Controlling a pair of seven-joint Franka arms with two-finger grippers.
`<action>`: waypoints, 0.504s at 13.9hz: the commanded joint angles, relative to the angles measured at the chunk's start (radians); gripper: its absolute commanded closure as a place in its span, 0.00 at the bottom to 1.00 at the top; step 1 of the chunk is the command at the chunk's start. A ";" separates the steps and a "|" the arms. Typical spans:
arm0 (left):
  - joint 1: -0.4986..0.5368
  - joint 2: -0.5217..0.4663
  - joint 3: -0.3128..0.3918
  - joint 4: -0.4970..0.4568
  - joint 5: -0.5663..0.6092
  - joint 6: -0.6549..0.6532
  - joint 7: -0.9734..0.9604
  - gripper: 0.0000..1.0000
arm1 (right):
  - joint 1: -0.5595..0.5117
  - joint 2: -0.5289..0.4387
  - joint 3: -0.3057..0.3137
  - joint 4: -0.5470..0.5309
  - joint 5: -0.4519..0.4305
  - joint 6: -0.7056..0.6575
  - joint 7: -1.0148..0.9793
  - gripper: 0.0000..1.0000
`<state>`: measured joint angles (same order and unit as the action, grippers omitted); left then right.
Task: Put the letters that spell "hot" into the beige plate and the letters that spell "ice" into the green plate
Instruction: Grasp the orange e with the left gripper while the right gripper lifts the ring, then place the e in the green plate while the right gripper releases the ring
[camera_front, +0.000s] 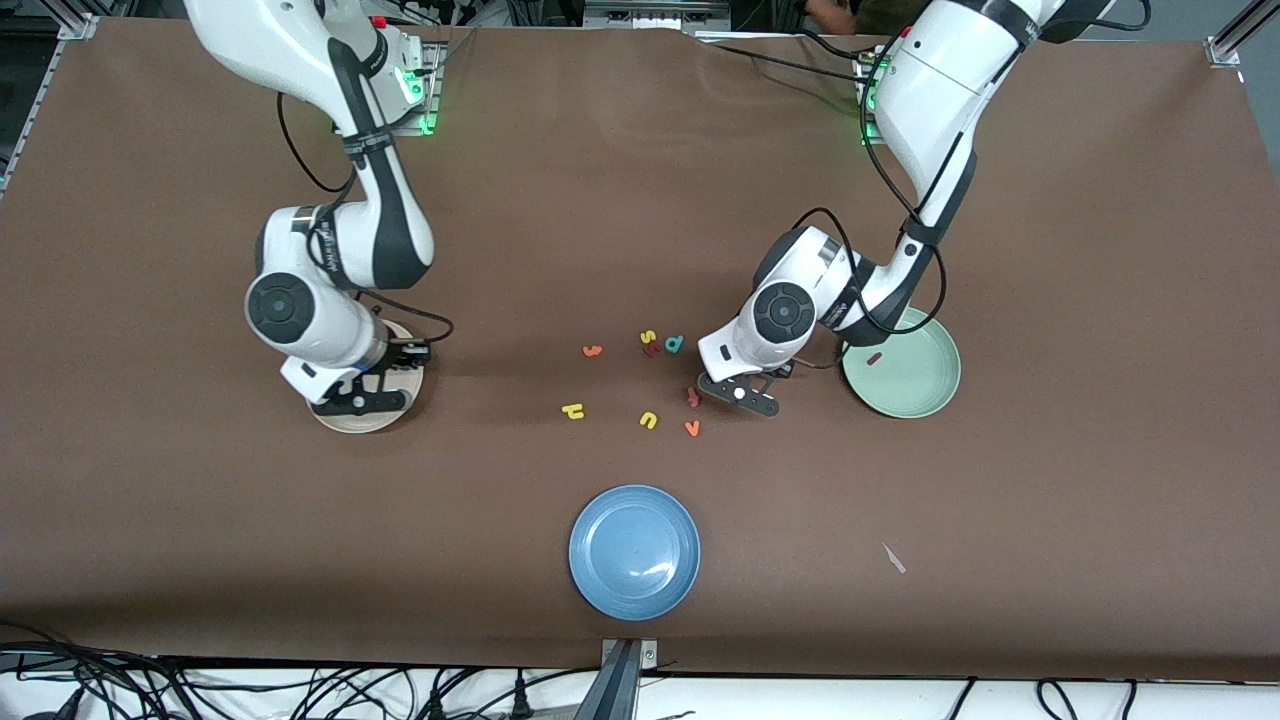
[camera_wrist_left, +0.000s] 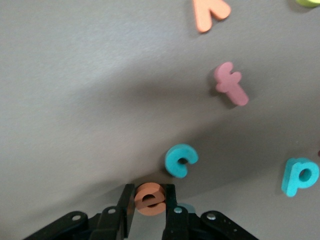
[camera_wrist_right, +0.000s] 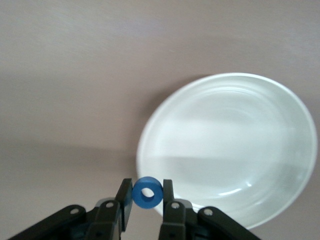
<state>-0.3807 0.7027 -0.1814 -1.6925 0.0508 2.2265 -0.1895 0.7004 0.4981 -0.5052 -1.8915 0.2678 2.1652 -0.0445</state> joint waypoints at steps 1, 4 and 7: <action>0.048 -0.096 0.002 -0.003 0.032 -0.153 -0.008 0.91 | -0.039 -0.016 -0.016 -0.060 0.021 0.041 -0.115 0.74; 0.112 -0.149 0.003 -0.007 0.079 -0.287 -0.007 0.90 | -0.104 -0.009 -0.016 -0.057 0.028 0.035 -0.157 0.01; 0.181 -0.147 0.000 -0.036 0.182 -0.311 -0.005 0.90 | -0.105 -0.003 -0.009 -0.054 0.028 0.030 -0.132 0.00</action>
<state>-0.2361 0.5662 -0.1729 -1.6832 0.1836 1.9166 -0.1888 0.5887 0.5024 -0.5243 -1.9351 0.2725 2.1918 -0.1754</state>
